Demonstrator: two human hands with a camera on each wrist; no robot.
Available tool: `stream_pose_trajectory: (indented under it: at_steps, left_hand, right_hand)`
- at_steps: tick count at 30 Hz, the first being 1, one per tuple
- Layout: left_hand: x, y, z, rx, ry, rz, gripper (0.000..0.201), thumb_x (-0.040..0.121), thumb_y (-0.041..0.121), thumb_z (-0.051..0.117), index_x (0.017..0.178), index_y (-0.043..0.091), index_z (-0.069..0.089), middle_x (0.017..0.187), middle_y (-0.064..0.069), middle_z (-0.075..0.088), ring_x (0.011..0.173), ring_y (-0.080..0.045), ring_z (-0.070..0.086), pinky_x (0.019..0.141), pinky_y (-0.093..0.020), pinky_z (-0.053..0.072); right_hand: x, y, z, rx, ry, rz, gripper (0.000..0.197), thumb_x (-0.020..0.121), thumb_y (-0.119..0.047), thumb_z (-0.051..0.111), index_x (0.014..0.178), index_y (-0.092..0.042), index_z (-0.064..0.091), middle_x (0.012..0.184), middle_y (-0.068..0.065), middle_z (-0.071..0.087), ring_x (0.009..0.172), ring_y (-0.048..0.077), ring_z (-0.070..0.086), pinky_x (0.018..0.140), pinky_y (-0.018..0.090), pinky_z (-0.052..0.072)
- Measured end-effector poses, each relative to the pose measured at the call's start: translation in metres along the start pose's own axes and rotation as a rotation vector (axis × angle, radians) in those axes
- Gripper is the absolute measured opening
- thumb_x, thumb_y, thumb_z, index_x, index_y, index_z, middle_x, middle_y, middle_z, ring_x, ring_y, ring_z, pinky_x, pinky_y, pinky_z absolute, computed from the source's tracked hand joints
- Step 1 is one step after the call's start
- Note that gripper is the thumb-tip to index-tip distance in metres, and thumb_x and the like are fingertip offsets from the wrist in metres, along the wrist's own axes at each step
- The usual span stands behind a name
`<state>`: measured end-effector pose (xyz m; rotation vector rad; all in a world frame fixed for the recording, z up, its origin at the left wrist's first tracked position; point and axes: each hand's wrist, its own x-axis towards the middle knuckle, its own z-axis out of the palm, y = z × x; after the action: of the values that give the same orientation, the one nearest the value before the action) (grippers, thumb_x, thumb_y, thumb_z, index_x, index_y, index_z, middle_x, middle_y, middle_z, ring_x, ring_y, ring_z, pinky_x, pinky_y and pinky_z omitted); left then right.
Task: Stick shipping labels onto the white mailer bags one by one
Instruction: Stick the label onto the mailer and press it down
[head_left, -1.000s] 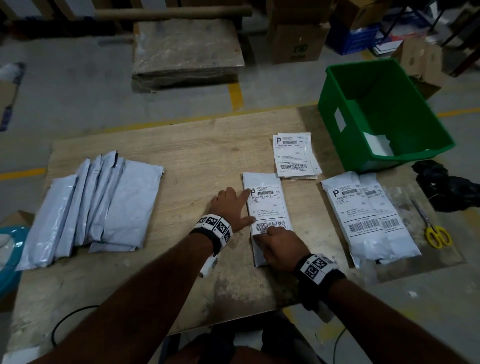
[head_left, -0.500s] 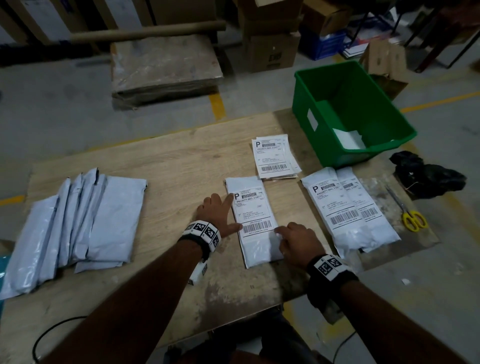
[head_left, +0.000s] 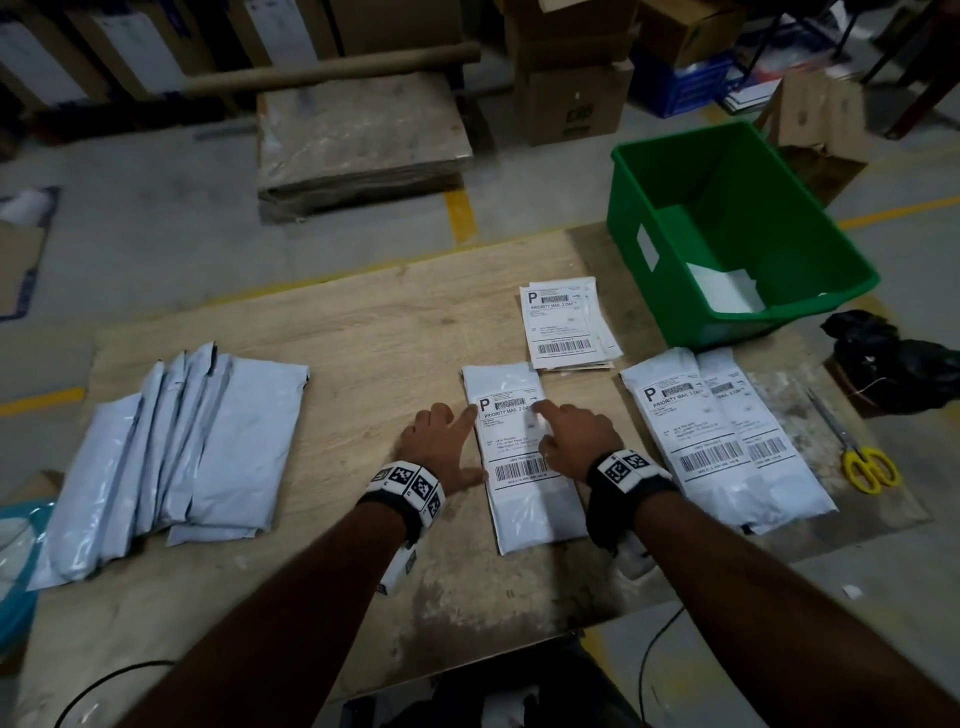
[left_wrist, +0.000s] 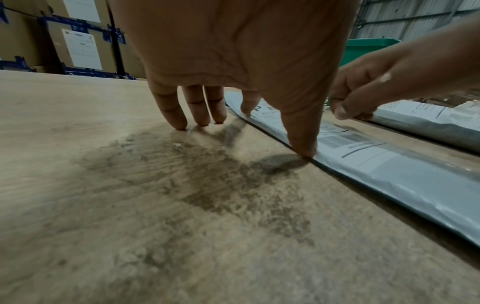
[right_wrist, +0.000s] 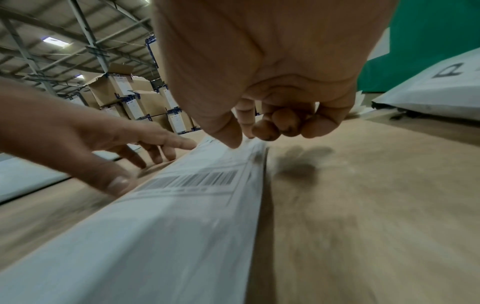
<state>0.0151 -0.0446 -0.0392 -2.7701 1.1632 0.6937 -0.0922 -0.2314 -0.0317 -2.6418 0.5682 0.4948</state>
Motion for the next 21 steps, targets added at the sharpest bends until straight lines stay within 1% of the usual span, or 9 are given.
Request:
stream_pose_trajectory:
  at_steps: [3, 6, 11, 16, 19, 21]
  left_hand:
    - [-0.001, 0.001, 0.002, 0.012, 0.002, -0.006, 0.1, 0.075, 0.065, 0.064, 0.152, 0.028, 0.011, 0.141, -0.01, 0.031, 0.125, -0.029, 0.035, 0.1, -0.043, 0.039]
    - [0.0, 0.001, 0.002, 0.015, -0.004, -0.026, 0.101, 0.075, 0.066, 0.063, 0.152, 0.029, 0.011, 0.142, -0.01, 0.03, 0.127, -0.029, 0.034, 0.101, -0.044, 0.039]
    - [0.002, 0.001, 0.002, 0.015, -0.003, -0.034, 0.101, 0.074, 0.066, 0.064, 0.152, 0.029, 0.011, 0.141, -0.009, 0.031, 0.127, -0.029, 0.035, 0.101, -0.044, 0.039]
    - [0.002, 0.001, 0.007, -0.017, 0.035, -0.03, 0.1, 0.073, 0.066, 0.064, 0.152, 0.029, 0.013, 0.141, -0.009, 0.033, 0.125, -0.029, 0.036, 0.099, -0.043, 0.039]
    - [-0.003, 0.005, 0.008, -0.028, 0.045, -0.056, 0.097, 0.076, 0.063, 0.064, 0.152, 0.028, 0.014, 0.144, -0.009, 0.03, 0.128, -0.029, 0.034, 0.101, -0.043, 0.038]
    - [-0.006, 0.009, 0.009, -0.047, 0.036, -0.075, 0.093, 0.079, 0.061, 0.062, 0.152, 0.028, 0.015, 0.147, -0.009, 0.027, 0.132, -0.03, 0.031, 0.103, -0.044, 0.037]
  right_hand:
    - [0.013, 0.001, -0.008, -0.007, -0.025, -0.01, 0.057, 0.089, -0.032, 0.048, 0.142, -0.035, 0.026, 0.118, 0.01, 0.058, 0.107, 0.032, 0.055, 0.094, 0.044, 0.039]
    - [0.017, 0.002, -0.011, -0.01, -0.06, -0.03, 0.058, 0.091, -0.034, 0.047, 0.144, -0.036, 0.024, 0.12, 0.011, 0.057, 0.109, 0.032, 0.055, 0.096, 0.044, 0.038]
    - [-0.004, 0.016, -0.009, -0.025, -0.112, -0.082, 0.053, 0.088, -0.03, 0.048, 0.139, -0.033, 0.035, 0.116, 0.008, 0.06, 0.107, 0.032, 0.057, 0.095, 0.042, 0.041]
    - [-0.036, 0.029, 0.002, -0.07, -0.173, -0.176, 0.046, 0.09, -0.029, 0.047, 0.136, -0.031, 0.044, 0.117, 0.007, 0.059, 0.106, 0.03, 0.056, 0.091, 0.037, 0.04]
    - [-0.04, 0.034, 0.004, -0.015, -0.206, -0.21, 0.041, 0.089, -0.027, 0.049, 0.131, -0.029, 0.051, 0.117, 0.009, 0.058, 0.107, 0.03, 0.055, 0.089, 0.037, 0.043]
    - [-0.036, 0.035, 0.002, 0.053, -0.185, -0.231, 0.038, 0.087, -0.023, 0.052, 0.125, -0.025, 0.057, 0.114, 0.01, 0.056, 0.107, 0.03, 0.054, 0.089, 0.037, 0.044]
